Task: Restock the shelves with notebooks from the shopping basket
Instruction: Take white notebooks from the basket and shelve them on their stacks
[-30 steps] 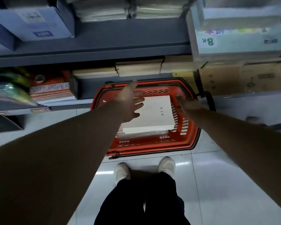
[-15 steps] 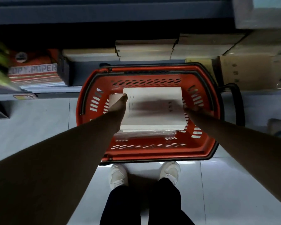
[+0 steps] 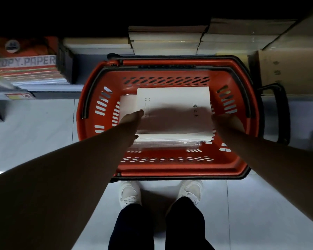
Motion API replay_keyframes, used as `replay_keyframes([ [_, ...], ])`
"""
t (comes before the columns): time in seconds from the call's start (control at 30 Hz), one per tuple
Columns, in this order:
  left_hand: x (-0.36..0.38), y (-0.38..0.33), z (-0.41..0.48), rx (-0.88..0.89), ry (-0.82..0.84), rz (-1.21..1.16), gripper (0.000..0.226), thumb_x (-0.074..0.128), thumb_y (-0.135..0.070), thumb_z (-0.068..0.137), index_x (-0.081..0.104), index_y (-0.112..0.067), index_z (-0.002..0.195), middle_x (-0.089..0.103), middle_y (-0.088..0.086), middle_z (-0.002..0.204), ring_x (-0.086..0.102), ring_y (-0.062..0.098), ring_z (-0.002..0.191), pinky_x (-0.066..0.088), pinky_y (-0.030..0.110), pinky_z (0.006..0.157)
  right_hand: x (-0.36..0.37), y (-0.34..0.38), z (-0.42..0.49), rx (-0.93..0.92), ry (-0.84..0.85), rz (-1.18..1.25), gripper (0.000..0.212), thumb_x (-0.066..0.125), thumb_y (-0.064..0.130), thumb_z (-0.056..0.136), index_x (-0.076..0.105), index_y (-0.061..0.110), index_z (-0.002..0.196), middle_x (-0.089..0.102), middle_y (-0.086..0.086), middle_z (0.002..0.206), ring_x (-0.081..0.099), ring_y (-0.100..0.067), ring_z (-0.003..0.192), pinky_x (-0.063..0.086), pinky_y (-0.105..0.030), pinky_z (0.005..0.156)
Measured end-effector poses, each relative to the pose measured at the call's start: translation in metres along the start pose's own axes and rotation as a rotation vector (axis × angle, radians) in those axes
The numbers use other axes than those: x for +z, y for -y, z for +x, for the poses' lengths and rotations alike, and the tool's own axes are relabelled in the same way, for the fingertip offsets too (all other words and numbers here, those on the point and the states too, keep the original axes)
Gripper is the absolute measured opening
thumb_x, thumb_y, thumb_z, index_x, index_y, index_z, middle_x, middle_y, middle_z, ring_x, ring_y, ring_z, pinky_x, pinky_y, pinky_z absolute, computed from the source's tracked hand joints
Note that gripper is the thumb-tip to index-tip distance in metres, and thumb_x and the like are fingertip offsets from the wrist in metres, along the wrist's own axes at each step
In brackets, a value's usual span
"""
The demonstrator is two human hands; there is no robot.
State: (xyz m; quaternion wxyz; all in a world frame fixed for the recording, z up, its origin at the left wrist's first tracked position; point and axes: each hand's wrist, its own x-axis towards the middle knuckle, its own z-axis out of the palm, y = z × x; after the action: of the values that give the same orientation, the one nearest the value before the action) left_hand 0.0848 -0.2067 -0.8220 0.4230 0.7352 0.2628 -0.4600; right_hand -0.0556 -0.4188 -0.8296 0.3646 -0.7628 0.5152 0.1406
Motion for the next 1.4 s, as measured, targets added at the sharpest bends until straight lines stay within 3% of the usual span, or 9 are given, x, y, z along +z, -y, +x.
replay_keyframes([
  [0.1, -0.003, -0.002, 0.005, -0.022, -0.019, 0.021, 0.045, 0.051, -0.038, 0.098, 0.044, -0.014, 0.135, 0.048, 0.008, 0.136, 0.05, 0.024, 0.116, 0.041, 0.037, 0.086, -0.001, 0.003, 0.002, -0.001, -0.074, 0.097, 0.014, 0.062, 0.026, 0.092, 0.059, 0.013, 0.087, 0.06, -0.002, 0.08, 0.056, -0.016, 0.072, 0.044, -0.027, 0.064],
  [0.17, -0.001, 0.0, 0.005, 0.005, -0.028, 0.069, 0.044, 0.051, -0.039, 0.098, 0.047, -0.012, 0.131, 0.053, 0.006, 0.118, 0.052, 0.02, 0.1, 0.04, 0.036, 0.084, -0.004, 0.006, 0.003, 0.057, -0.015, 0.208, 0.016, 0.068, 0.016, 0.088, 0.057, 0.016, 0.075, 0.06, 0.0, 0.071, 0.056, -0.013, 0.06, 0.05, -0.027, 0.056],
  [0.3, 0.006, 0.011, 0.003, 0.074, -0.024, 0.134, 0.041, 0.048, -0.037, 0.1, 0.049, -0.008, 0.129, 0.052, 0.006, 0.116, 0.05, 0.024, 0.11, 0.04, 0.037, 0.093, -0.007, 0.011, -0.001, 0.133, 0.026, 0.224, 0.012, 0.056, 0.001, 0.09, 0.059, 0.011, 0.086, 0.064, -0.012, 0.097, 0.064, -0.028, 0.077, 0.059, -0.038, 0.07],
  [0.4, 0.008, 0.016, -0.003, 0.058, -0.003, 0.125, 0.041, 0.047, -0.038, 0.1, 0.049, -0.009, 0.13, 0.054, 0.008, 0.122, 0.051, 0.023, 0.109, 0.041, 0.039, 0.093, -0.008, 0.013, -0.008, 0.245, -0.01, 0.495, 0.026, 0.044, -0.003, 0.096, 0.055, 0.007, 0.118, 0.057, -0.01, 0.104, 0.058, -0.021, 0.065, 0.05, -0.02, 0.039],
  [0.63, -0.012, 0.018, -0.022, -0.055, 0.06, -0.058, 0.034, 0.043, -0.04, 0.101, 0.051, -0.015, 0.123, 0.057, 0.007, 0.13, 0.054, 0.024, 0.116, 0.045, 0.045, 0.098, -0.031, 0.002, -0.025, 0.323, -0.093, 0.559, 0.035, 0.051, 0.006, 0.096, 0.053, 0.011, 0.131, 0.058, -0.014, 0.122, 0.061, -0.033, 0.107, 0.055, -0.042, 0.088],
  [0.77, -0.014, 0.004, -0.039, 0.0, 0.178, -0.165, 0.036, 0.052, -0.041, 0.097, 0.058, -0.014, 0.12, 0.065, 0.01, 0.116, 0.062, 0.031, 0.11, 0.054, 0.044, 0.083, -0.045, 0.005, -0.041, 0.417, -0.052, 0.753, 0.026, 0.051, 0.004, 0.096, 0.055, 0.015, 0.119, 0.055, -0.011, 0.114, 0.06, -0.027, 0.098, 0.055, -0.025, 0.049],
  [0.97, -0.015, -0.03, -0.058, 0.158, 0.218, -0.205, 0.018, 0.055, -0.03, 0.097, 0.06, -0.017, 0.085, 0.068, -0.007, 0.055, 0.068, 0.011, 0.051, 0.05, 0.021, 0.043, -0.064, 0.02, -0.055, 0.42, 0.038, 0.904, 0.034, 0.049, 0.001, 0.097, 0.054, 0.006, 0.131, 0.055, -0.017, 0.127, 0.057, -0.029, 0.11, 0.051, -0.018, 0.051],
  [1.17, -0.039, -0.043, -0.082, 0.114, 0.351, -0.238, 0.023, 0.06, -0.034, 0.094, 0.066, -0.013, 0.102, 0.075, 0.004, 0.084, 0.074, 0.02, 0.072, 0.057, 0.031, 0.053, -0.082, 0.037, -0.091, 0.329, 0.059, 1.047, 0.038, 0.055, 0.015, 0.097, 0.052, -0.002, 0.13, 0.059, -0.001, 0.085, 0.065, -0.015, 0.082, 0.049, -0.013, 0.049],
  [1.4, -0.047, -0.046, -0.141, 0.091, 0.4, -0.47, 0.02, 0.05, -0.03, 0.1, 0.062, -0.015, 0.104, 0.076, 0.006, 0.087, 0.074, 0.021, 0.071, 0.057, 0.035, 0.05, -0.082, 0.079, -0.154, 0.3, 0.261, 1.298, 0.006, 0.062, 0.009, 0.09, 0.066, 0.01, 0.086, 0.072, -0.004, 0.076, 0.071, -0.012, 0.063, 0.057, -0.022, 0.053],
])
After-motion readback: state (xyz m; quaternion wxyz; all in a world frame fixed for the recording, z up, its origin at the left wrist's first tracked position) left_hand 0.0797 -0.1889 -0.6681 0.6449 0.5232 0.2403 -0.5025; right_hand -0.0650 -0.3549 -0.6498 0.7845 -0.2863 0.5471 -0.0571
